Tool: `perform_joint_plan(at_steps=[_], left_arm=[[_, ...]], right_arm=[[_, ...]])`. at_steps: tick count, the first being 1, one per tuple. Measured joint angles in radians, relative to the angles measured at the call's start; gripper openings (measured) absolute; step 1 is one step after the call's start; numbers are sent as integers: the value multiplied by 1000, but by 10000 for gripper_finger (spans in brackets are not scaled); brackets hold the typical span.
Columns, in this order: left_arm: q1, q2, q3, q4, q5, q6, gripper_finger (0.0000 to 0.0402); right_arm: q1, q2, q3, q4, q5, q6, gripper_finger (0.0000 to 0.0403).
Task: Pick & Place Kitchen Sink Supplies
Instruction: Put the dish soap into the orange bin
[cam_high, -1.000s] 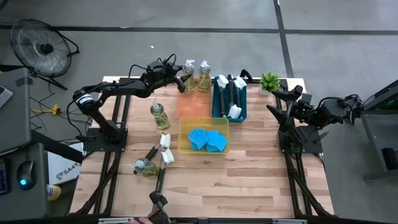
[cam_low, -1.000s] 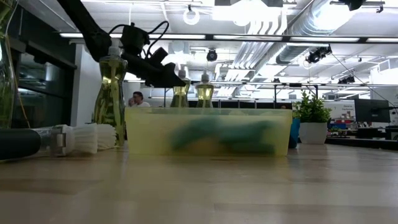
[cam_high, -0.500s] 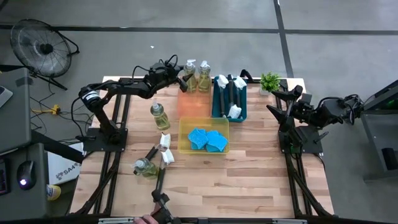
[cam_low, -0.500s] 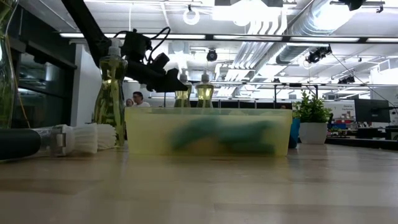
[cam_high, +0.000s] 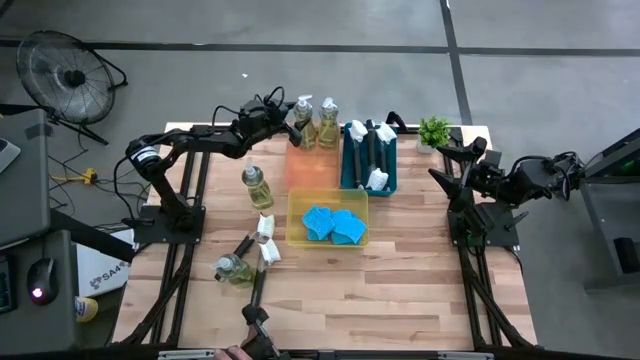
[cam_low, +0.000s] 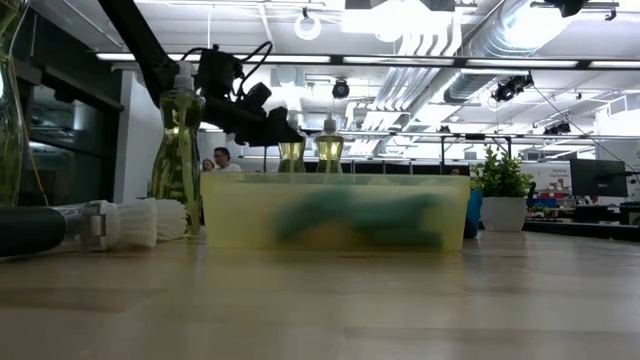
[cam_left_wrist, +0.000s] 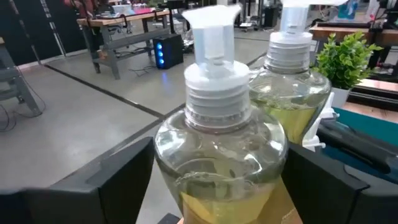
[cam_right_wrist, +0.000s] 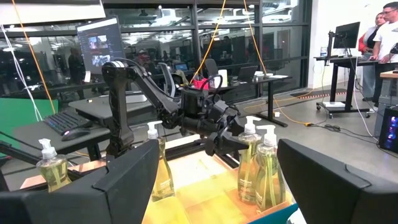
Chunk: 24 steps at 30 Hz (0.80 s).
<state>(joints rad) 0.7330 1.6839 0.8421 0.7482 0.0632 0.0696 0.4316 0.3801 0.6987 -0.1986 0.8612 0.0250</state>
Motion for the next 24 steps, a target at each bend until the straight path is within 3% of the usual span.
perform_joint_plan(at_steps=[12, 24], left_arm=[[0, -135, 0, -62, -15, -15, 351], [-77, -472, 0, -377, -54, 10, 351]], right_arm=[[0, 0, 0, 0, 0, 0, 321], [0, 0, 0, 0, 0, 0, 321]])
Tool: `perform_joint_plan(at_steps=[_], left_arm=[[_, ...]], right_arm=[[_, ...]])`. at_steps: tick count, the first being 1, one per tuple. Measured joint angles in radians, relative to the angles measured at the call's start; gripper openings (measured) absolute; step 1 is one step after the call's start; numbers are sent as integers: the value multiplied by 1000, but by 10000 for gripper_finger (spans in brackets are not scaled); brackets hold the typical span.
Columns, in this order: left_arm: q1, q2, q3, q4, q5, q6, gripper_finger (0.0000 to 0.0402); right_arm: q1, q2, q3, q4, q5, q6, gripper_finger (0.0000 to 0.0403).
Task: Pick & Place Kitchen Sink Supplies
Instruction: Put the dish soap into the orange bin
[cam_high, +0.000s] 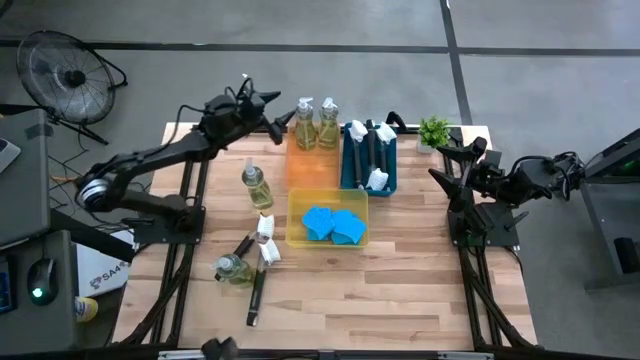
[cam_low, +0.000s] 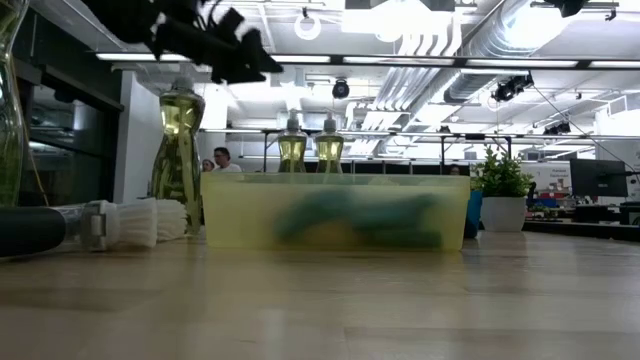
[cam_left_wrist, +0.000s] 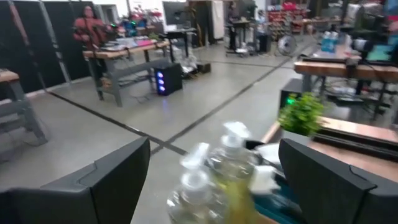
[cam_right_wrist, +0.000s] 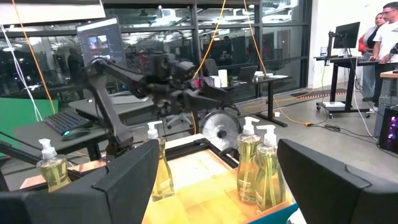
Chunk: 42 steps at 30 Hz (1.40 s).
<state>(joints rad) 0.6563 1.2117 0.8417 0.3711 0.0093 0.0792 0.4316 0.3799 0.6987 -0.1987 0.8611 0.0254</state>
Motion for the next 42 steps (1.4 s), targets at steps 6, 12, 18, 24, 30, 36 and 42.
perform_joint_plan(at_steps=[6, 12, 18, 24, 30, 36, 42], left_arm=[[-48, -167, 0, -251, 25, 20, 351], [-91, -295, 0, -471, 47, 21, 351], [-122, -395, 0, -676, 116, -14, 351], [-146, -497, 0, -843, 132, -32, 351], [-168, -581, 0, -956, 118, -31, 351], [-169, -629, 0, -1096, 117, -40, 351], [-169, -652, -24, -1129, 129, -86, 351]], right_arm=[[0, 0, 0, 0, 0, 0, 321], [0, 0, 0, 0, 0, 0, 321], [0, 0, 0, 0, 0, 0, 321], [0, 0, 0, 0, 0, 0, 321], [0, 0, 0, 0, 0, 0, 321], [0, 0, 0, 0, 0, 0, 321], [0, 0, 0, 0, 0, 0, 321]])
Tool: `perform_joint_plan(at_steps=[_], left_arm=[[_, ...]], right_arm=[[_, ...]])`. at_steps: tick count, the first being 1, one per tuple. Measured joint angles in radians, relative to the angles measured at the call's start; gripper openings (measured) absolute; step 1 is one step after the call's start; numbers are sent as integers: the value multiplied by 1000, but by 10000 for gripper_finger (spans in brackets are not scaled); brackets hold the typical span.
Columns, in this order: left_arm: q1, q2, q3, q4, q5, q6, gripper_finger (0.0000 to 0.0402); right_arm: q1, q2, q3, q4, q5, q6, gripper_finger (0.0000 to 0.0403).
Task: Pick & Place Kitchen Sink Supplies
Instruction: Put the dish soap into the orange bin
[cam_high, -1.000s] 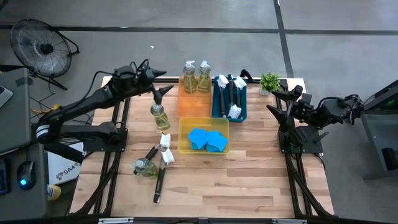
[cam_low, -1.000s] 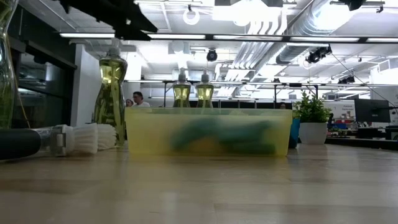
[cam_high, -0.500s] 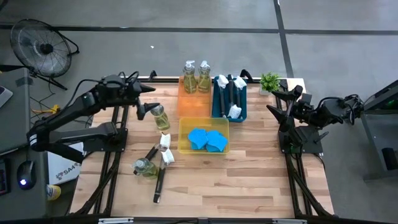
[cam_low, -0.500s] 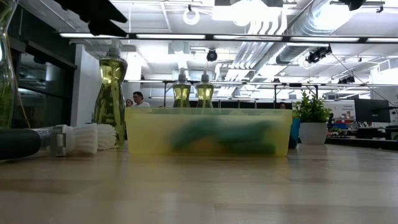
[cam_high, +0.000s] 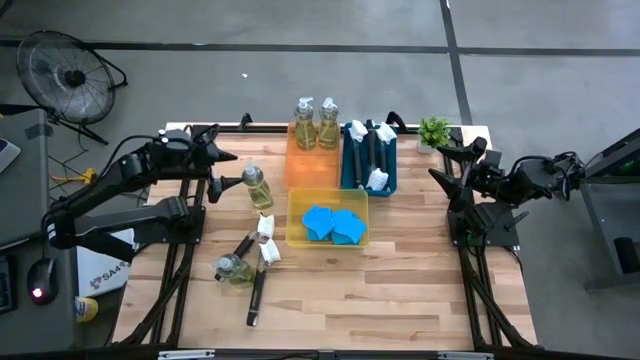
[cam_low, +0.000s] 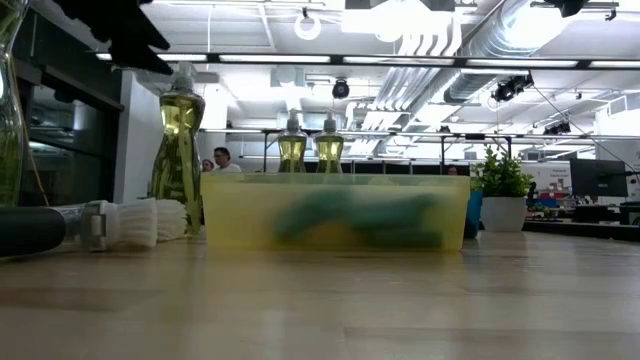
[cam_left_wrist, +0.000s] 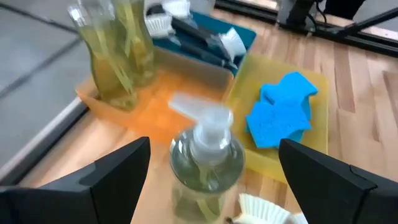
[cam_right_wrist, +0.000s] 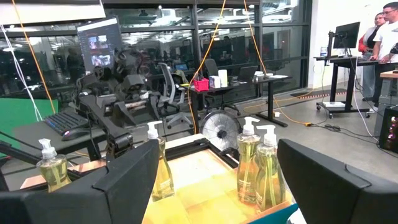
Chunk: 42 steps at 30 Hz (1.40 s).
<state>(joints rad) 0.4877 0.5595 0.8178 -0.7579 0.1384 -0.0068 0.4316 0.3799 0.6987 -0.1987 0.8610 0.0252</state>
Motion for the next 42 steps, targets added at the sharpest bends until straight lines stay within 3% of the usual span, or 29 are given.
perform_joint_plan(at_steps=[7, 19, 24, 32, 42], left_arm=[[-54, -77, -114, 34, 1, -76, 351], [-222, -174, -296, 142, -286, -84, 351], [-249, -199, -370, 238, -355, -77, 351], [-255, -196, -489, 410, -376, -144, 351], [-255, -183, -572, 568, -359, -96, 351]], right_arm=[[0, 0, 0, 0, 0, 0, 321], [0, 0, 0, 0, 0, 0, 321], [0, 0, 0, 0, 0, 0, 321], [0, 0, 0, 0, 0, 0, 321], [0, 0, 0, 0, 0, 0, 321]])
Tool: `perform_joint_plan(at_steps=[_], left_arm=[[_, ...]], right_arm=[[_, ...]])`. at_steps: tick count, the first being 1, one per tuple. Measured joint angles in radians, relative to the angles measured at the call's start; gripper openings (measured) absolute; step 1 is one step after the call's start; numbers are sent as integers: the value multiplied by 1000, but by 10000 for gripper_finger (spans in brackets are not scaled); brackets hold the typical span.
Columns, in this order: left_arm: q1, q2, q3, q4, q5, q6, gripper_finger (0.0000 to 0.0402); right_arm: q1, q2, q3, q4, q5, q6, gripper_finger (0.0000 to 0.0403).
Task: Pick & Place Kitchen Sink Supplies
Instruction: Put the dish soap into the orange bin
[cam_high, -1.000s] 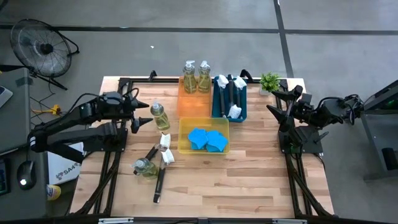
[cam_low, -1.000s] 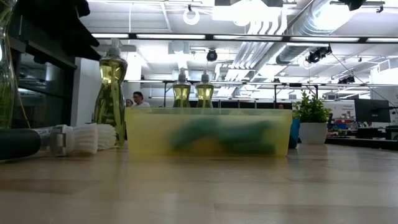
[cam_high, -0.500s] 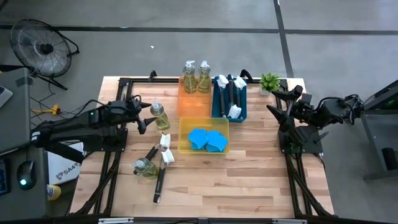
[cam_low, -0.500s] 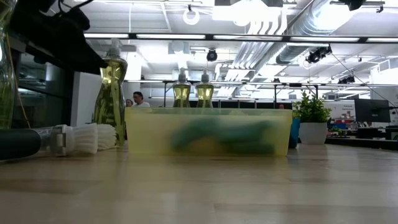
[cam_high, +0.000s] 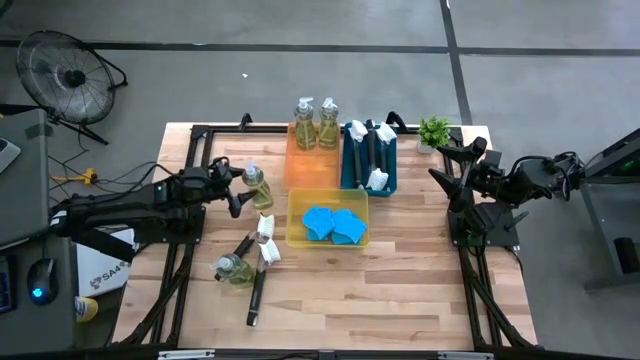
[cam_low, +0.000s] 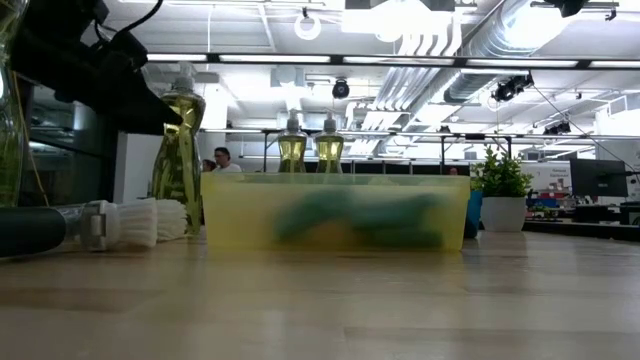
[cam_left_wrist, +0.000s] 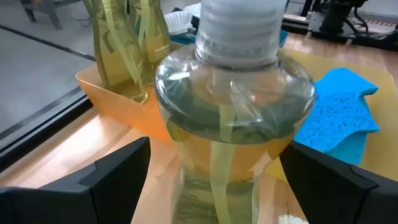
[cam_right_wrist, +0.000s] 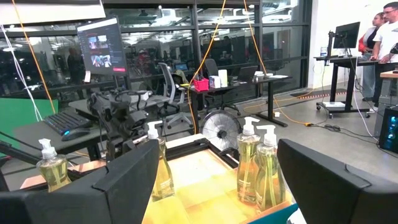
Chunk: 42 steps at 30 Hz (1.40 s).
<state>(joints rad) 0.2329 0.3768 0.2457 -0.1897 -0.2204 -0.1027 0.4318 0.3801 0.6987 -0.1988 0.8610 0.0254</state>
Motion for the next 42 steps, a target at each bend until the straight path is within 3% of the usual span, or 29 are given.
perform_joint_plan(at_steps=[18, 31, 42], left_arm=[[2, 74, -16, 225, -3, 69, 351], [2, 74, -16, 236, -5, 42, 349], [2, 74, -16, 233, 1, 41, 279]], right_arm=[[0, 0, 0, 0, 0, 0, 321], [0, 0, 0, 0, 0, 0, 321], [0, 0, 0, 0, 0, 0, 321]])
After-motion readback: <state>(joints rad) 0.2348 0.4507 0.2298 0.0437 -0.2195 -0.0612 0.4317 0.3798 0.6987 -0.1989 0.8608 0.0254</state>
